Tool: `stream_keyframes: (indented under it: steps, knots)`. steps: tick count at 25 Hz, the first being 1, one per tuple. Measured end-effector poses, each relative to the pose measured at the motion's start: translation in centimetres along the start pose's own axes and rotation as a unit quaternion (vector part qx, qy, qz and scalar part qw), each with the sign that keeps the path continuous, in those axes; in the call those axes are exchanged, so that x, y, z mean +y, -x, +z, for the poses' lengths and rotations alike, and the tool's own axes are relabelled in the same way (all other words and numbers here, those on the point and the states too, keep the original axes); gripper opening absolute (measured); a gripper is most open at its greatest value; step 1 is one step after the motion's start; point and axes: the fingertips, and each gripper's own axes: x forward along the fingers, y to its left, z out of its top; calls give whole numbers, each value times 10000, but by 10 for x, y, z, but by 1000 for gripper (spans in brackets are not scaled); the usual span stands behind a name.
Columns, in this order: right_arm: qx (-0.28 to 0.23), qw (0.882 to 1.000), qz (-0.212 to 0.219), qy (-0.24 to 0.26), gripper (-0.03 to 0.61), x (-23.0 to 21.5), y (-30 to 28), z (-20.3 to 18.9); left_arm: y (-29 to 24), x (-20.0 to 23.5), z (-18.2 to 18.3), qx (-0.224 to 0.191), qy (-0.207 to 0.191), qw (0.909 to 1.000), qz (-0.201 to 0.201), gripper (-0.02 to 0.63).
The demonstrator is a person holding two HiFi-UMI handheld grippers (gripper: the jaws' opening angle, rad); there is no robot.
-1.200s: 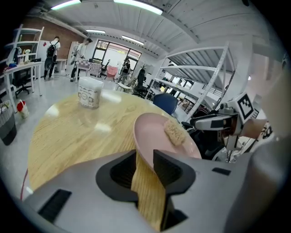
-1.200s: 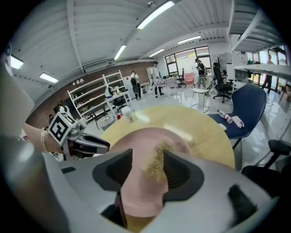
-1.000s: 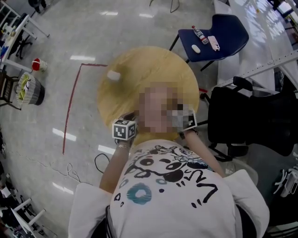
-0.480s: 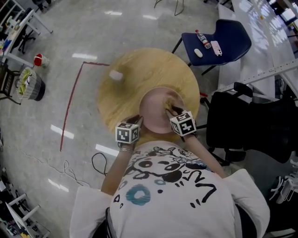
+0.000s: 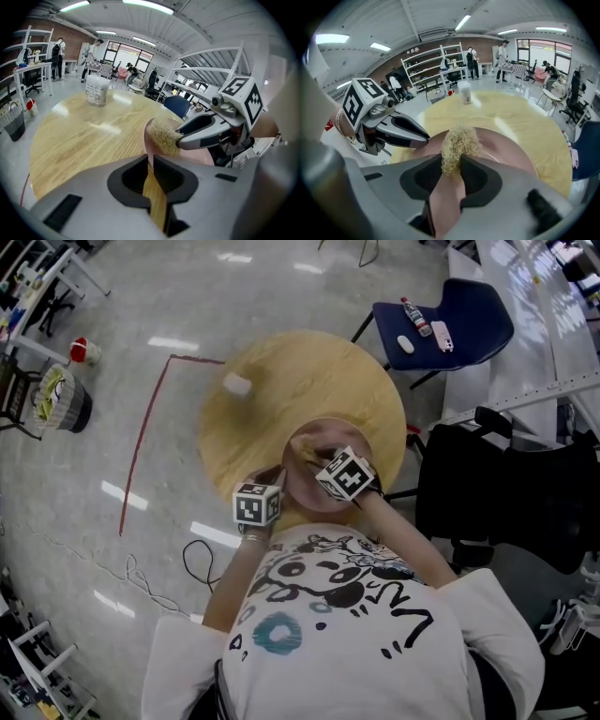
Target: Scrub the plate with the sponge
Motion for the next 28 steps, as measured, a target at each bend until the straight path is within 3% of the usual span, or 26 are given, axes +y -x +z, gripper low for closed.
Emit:
stream_keyframes:
  steps: [6,13,20,28]
  knots:
    - [221,9997,63,-40,129,-11,-8,-2,0,-2,0,-52,-36,9999,123,44]
    - [306,9983,-436,-214,129,-43,5,-4,3,3,0,-167,183,9996,146,42]
    - [600,9946,-778,-337,129,-73,31,-35,0,4,-1,-170,335,9991,187,38]
    - [928,9913,-809,-466,129,-66,56,-81,-1,6,0,-206,498,9980,318,34]
